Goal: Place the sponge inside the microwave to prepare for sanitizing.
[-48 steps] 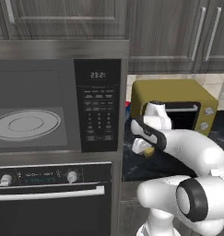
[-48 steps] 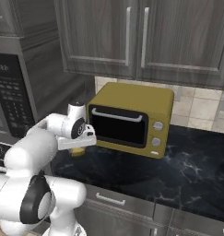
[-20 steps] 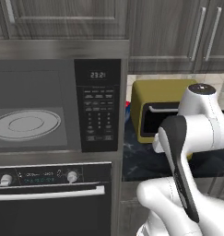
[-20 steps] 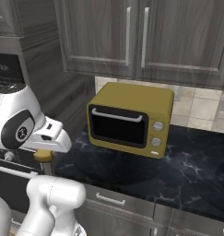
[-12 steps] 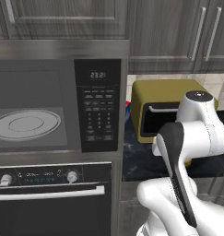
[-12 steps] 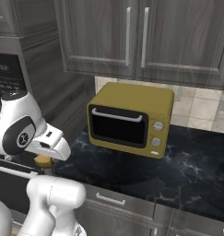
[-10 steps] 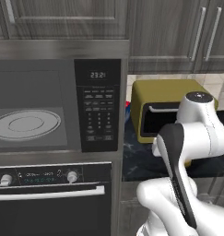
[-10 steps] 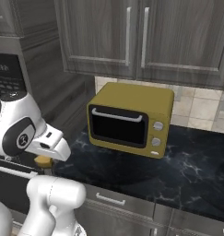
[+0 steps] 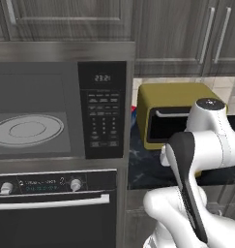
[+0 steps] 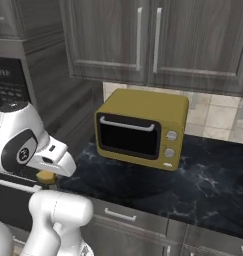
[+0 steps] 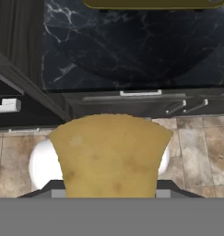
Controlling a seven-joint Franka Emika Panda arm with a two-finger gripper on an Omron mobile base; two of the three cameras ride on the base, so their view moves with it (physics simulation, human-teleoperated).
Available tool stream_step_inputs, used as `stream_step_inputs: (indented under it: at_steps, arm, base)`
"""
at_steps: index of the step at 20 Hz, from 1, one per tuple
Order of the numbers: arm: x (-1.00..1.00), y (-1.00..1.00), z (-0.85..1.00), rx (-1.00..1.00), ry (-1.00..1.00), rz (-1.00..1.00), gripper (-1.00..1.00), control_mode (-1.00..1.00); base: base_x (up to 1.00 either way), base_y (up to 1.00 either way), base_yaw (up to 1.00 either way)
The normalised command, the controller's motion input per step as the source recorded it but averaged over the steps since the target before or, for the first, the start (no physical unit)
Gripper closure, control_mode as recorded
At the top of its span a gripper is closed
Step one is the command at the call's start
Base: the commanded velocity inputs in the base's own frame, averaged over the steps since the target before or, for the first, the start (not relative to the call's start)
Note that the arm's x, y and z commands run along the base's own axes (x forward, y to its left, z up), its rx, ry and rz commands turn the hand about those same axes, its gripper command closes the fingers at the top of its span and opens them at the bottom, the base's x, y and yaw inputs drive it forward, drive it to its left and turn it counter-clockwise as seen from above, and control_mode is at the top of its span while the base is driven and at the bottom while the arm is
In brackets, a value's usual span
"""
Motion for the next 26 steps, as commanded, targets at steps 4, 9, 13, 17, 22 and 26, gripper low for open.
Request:
stream_step_inputs:
  at_steps: [4, 9, 13, 17, 22, 26]
  arm:
    - [0.0, 0.0, 0.0, 0.0, 0.0, 0.0, 1.0, 1.0]
    - [0.0, 0.0, 0.0, 0.0, 0.0, 0.0, 1.0, 1.0]
    - [0.0, 0.0, 0.0, 0.0, 0.0, 0.0, 1.0, 1.0]
    - [0.0, 0.0, 0.0, 0.0, 0.0, 0.0, 1.0, 1.0]
    - [0.0, 0.0, 0.0, 0.0, 0.0, 0.0, 1.0, 1.0]
    - [0.0, 0.0, 0.0, 0.0, 0.0, 0.0, 1.0, 1.0]
  base:
    - [-0.4, 0.5, -0.07]
    - [-0.12, 0.87, -0.02]
    - [0.0, 0.87, -0.01]
    - [0.0, 0.62, 0.0]
    - [0.02, 0.48, 0.03]
    - [0.17, 0.43, 0.18]
